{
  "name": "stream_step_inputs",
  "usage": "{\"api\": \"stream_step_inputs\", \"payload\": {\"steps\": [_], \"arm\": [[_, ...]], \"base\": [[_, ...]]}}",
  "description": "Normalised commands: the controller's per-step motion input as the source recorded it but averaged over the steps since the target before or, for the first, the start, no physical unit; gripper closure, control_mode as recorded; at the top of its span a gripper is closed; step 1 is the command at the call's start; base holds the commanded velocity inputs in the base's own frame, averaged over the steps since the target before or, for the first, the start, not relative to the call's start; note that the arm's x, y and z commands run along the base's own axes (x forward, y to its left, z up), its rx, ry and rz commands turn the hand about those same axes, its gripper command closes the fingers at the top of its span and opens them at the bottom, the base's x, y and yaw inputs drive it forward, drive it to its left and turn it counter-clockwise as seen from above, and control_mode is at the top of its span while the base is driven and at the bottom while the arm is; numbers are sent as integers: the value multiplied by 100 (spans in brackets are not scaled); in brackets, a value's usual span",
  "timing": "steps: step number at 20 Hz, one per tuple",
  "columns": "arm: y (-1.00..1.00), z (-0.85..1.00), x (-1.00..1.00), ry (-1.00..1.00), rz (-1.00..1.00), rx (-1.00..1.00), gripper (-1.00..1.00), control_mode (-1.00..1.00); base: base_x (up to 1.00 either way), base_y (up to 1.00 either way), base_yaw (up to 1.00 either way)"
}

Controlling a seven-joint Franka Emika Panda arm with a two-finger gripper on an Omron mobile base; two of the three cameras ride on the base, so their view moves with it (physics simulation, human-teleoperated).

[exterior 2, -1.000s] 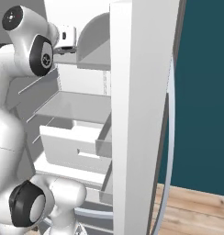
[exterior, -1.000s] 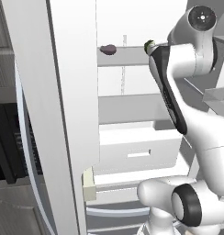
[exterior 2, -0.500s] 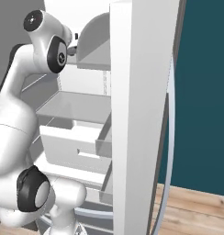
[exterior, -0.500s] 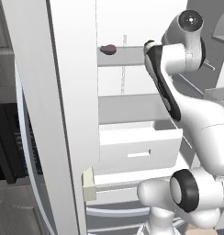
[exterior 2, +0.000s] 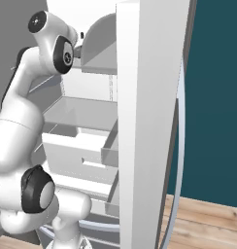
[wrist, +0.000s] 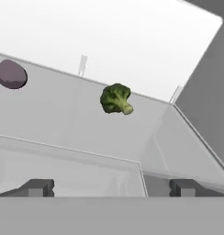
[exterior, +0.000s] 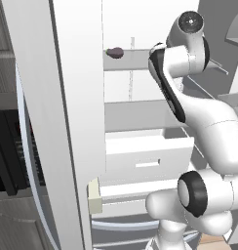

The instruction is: Gather the eggplant and broccoli from the fridge and place them on a tray on the dining counter. Then gather the chicken drumsticks from the fridge and place them on the other tray.

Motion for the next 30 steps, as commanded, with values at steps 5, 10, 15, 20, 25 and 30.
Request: {"api": "stream_step_inputs", "payload": {"steps": [5, 10, 15, 20, 25, 30], "arm": [[-9, 0, 29, 3, 2, -5, -100, -100], [-17, 0, 28, 5, 4, -2, -100, -100], [-11, -3, 31, 6, 1, -2, -100, -100], [-7, -5, 31, 4, 0, -1, -100, -100], [-4, -4, 31, 4, 0, -1, -100, -100], [-5, -7, 26, 3, 0, -1, -100, -100]], "base": [[0, 0, 0], [0, 0, 0], [0, 0, 0], [0, 0, 0], [0, 0, 0], [0, 0, 0]]}}
